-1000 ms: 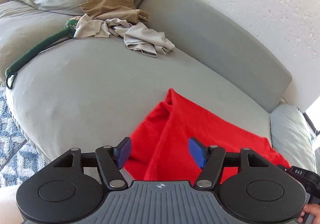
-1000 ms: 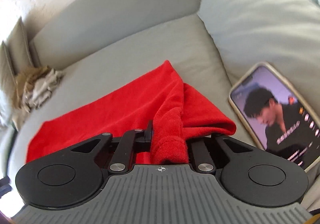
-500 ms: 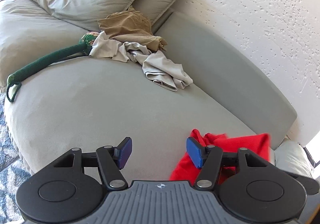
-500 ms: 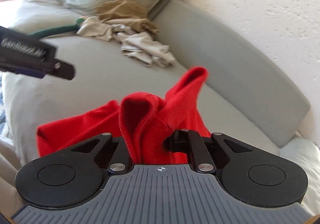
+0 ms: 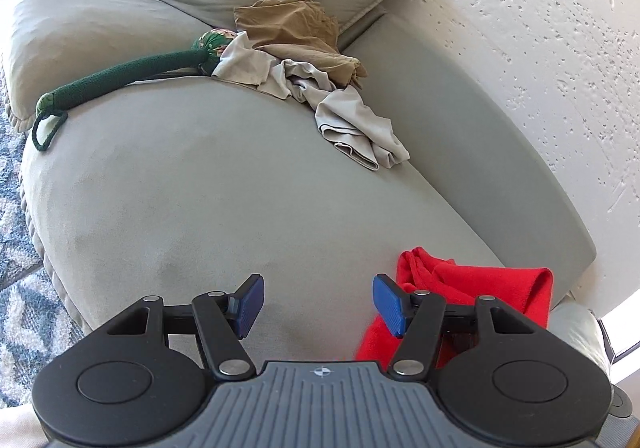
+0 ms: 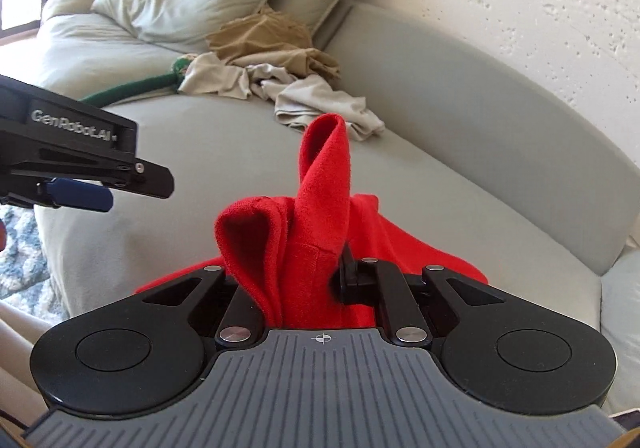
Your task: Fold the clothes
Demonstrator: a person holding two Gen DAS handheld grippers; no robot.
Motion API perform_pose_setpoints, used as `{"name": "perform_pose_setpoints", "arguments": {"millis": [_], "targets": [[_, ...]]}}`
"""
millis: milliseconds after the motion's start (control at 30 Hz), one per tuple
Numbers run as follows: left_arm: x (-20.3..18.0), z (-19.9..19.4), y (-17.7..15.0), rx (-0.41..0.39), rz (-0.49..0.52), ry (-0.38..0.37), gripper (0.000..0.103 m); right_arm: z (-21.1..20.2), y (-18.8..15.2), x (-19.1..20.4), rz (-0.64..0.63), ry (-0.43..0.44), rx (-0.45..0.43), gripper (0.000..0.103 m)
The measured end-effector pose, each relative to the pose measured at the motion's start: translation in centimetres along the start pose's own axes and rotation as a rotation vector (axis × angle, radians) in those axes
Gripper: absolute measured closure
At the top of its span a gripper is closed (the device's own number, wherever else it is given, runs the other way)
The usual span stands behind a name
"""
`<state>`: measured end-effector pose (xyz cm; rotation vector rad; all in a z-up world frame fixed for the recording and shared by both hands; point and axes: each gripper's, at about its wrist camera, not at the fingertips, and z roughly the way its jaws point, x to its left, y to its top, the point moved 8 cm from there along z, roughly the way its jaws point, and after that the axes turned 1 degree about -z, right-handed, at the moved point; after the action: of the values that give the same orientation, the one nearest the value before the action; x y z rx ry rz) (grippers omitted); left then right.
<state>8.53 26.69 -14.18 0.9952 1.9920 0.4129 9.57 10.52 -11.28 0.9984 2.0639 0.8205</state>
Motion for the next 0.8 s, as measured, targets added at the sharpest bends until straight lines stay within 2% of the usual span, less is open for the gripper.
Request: {"name": "perform_pose_setpoints", "arguments": {"millis": [300,400,433,467,567,600,733,800], "targets": [[0.9,-0.1,0.3,-0.023,-0.031,0.022,0.046,0.0,-0.3,0.7,0.004,0.026,0.013,0.09],[1.3,-0.7,0.8,-0.071,-0.05,0.034,0.046,0.0,-0.5,1.2,0.017,0.111,0.023,0.087],[1.5,-0.9,1.0,-0.084,-0.061,0.034,0.046,0.0,-0.5,1.4,0.03,0.173,0.026,0.079],[1.7,-1.1,1.2,-0.097,-0.075,0.032,0.046,-0.1,-0.6,1.7,0.042,0.235,0.03,0.065],[1.8,-1.4,1.5,-0.115,-0.104,0.007,0.046,-1.9,-0.6,2.2,0.078,0.418,0.021,0.045],[1.6,-1.5,1.5,-0.116,-0.103,-0.004,0.046,-2.7,-0.6,2.3,0.088,0.464,0.026,0.043],[-0.6,-1.6,1.1,-0.102,-0.027,-0.097,0.05,-5.4,-2.4,-0.1,0.192,0.525,0.102,0.041],[-2.6,-1.7,0.4,-0.09,0.058,-0.163,0.062,-7.0,-3.4,-2.2,0.261,0.531,0.109,0.041]]}}
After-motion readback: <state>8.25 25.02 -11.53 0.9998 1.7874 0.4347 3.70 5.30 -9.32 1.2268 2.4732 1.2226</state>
